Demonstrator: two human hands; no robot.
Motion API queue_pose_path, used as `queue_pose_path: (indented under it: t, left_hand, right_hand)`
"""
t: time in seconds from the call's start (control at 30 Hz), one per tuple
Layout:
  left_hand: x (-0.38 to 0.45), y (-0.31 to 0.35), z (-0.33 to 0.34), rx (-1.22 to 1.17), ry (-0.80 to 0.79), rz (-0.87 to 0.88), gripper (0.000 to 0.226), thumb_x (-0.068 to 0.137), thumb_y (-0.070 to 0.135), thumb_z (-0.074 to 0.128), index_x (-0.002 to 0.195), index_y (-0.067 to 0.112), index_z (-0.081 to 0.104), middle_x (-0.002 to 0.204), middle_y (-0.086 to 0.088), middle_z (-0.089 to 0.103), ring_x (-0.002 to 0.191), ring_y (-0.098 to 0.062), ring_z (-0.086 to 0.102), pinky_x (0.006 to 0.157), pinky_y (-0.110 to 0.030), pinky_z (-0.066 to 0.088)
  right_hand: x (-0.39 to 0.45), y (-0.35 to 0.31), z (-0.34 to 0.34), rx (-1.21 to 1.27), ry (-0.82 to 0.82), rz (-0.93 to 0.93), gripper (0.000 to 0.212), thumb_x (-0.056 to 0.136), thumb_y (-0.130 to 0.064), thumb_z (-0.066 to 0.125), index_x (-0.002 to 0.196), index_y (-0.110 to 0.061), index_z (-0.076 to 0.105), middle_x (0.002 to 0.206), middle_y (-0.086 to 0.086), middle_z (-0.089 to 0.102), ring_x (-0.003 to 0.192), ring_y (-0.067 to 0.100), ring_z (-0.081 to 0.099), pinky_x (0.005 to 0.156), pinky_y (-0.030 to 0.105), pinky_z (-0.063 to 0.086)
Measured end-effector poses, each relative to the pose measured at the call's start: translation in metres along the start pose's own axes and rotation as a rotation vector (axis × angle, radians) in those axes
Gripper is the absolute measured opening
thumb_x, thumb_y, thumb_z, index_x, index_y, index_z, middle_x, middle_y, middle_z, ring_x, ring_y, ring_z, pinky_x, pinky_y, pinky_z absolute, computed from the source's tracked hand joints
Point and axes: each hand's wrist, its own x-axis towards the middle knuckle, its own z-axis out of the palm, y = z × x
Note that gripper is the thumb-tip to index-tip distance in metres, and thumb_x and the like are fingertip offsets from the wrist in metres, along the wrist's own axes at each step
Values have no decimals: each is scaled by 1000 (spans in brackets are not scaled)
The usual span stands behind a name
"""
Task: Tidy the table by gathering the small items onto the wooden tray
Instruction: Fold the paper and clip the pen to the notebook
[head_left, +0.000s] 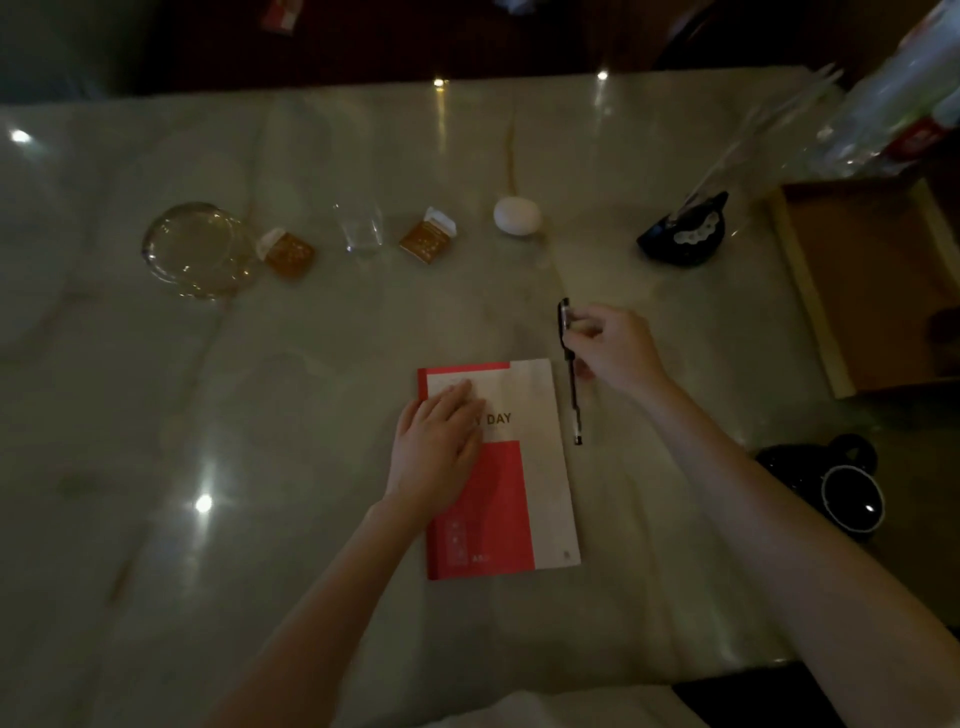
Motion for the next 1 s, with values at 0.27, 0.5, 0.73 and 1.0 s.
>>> queue_pose_path:
  t: [0.27,0.5,0.73,1.0]
  left_hand:
    - [36,-39,-31,-40,79,-79,51,78,46,54,121,19,56,133,-6,50,124,-27,40,100,-46,36]
    - [35,-56,-28,3,-55,8,93,55,74,43,136,28,37,154,-4,14,141,-23,0,110,-38,-6]
    - [42,-53,-29,-145,-63,-64,69,63,44,75,125,31,48,154,-3,9,141,-23,-6,112,-45,-5]
    - [48,-48,-40,-278,-96,-172,43,67,27,75,108,24,60,154,-2,12,141,-23,-7,113,-49,-1]
  right_hand:
    - [22,-35,28,508,-33,176,14,85,-4,56,82,-17,60,75,5,64,45,11,64,47,26,56]
    - [36,-34,45,627,-60,263,20,87,-2,53,106,-5,52,84,8,62,44,11,64,47,25,55]
    - [53,-39,53,643,-45,236,15,87,-4,54,102,-7,52,93,14,63,54,15,67,52,28,57]
    - [64,-47,59,602,-70,155,16,88,-4,53,102,-7,49,82,5,64,50,12,66,50,27,56]
